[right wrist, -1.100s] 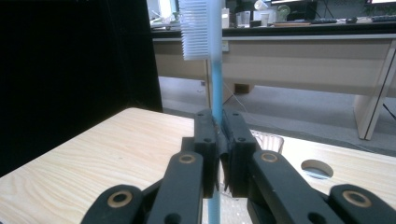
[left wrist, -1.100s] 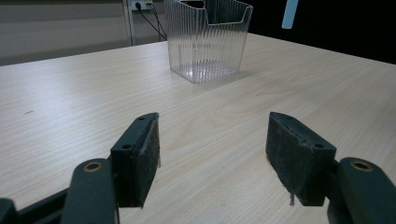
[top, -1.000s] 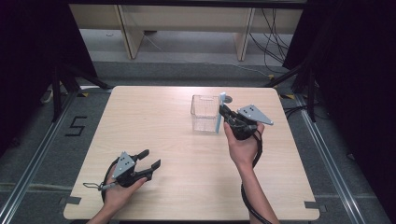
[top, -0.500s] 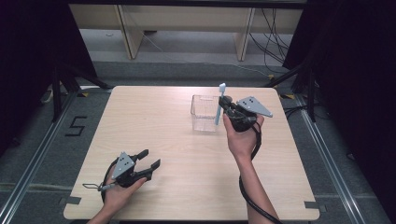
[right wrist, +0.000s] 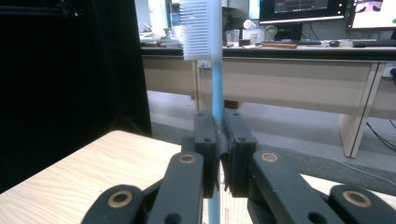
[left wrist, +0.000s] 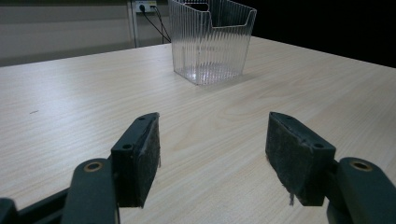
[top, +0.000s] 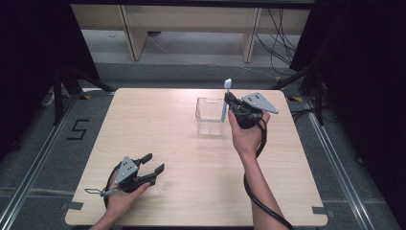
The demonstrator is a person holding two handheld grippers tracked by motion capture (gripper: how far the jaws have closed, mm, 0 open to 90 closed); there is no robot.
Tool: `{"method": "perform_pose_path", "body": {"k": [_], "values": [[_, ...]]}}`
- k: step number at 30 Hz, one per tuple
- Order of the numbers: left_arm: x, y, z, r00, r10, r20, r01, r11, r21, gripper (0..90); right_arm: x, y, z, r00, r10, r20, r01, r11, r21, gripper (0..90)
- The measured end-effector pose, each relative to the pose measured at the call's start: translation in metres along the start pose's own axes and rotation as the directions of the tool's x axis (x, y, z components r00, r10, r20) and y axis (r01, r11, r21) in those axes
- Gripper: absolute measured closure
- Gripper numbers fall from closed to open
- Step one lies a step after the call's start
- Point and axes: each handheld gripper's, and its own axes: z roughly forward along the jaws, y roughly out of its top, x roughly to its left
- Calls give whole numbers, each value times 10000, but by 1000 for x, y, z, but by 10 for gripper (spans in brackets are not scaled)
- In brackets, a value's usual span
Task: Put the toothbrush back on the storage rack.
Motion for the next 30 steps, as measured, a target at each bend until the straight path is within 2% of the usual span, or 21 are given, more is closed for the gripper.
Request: {"method": "perform_pose_path", "body": {"k": [2,8,9,14,20,23,24,26,28,29,30], "values": [[0,0,0,10000,-6,-6,6,10000,-12,352,0,0,1,10000,87,7,-87,10000,31,860],[0,0,0,10000,-21,-19,21,10000,-16,352,-4,4,5,9997,-145,220,148,9998,-126,860],[0,0,0,10000,-19,-20,19,10000,-16,353,-4,4,6,9999,14,172,-11,9999,-165,860],[0,0,0,10000,-14,-30,14,10000,-25,353,-6,6,9,9997,-97,226,103,9997,-240,860],[0,0,-1,10000,12,-28,-12,10000,-24,352,-8,4,14,9994,43,335,-37,9998,-176,860],[0,0,0,10000,1,-32,-2,10000,-26,352,-10,2,16,9993,-70,369,78,9997,-219,860],[0,0,-1,10000,10,-32,-10,10000,-22,352,-10,1,17,9991,86,420,-80,9999,-143,860],[0,0,-1,10000,19,-42,-19,10000,3,352,-11,1,19,9992,-94,384,104,9996,-268,860],[0,0,-1,10000,4,-47,-4,10000,-11,352,-11,0,19,9991,65,418,-59,9999,-133,859],[0,0,-1,10000,3,-46,-3,10000,-11,352,-12,-1,20,9990,-129,432,136,9998,-154,859],[0,0,-1,10000,-2,-44,2,10000,-12,352,-12,-2,21,9992,-42,407,48,9999,-160,859]]}}
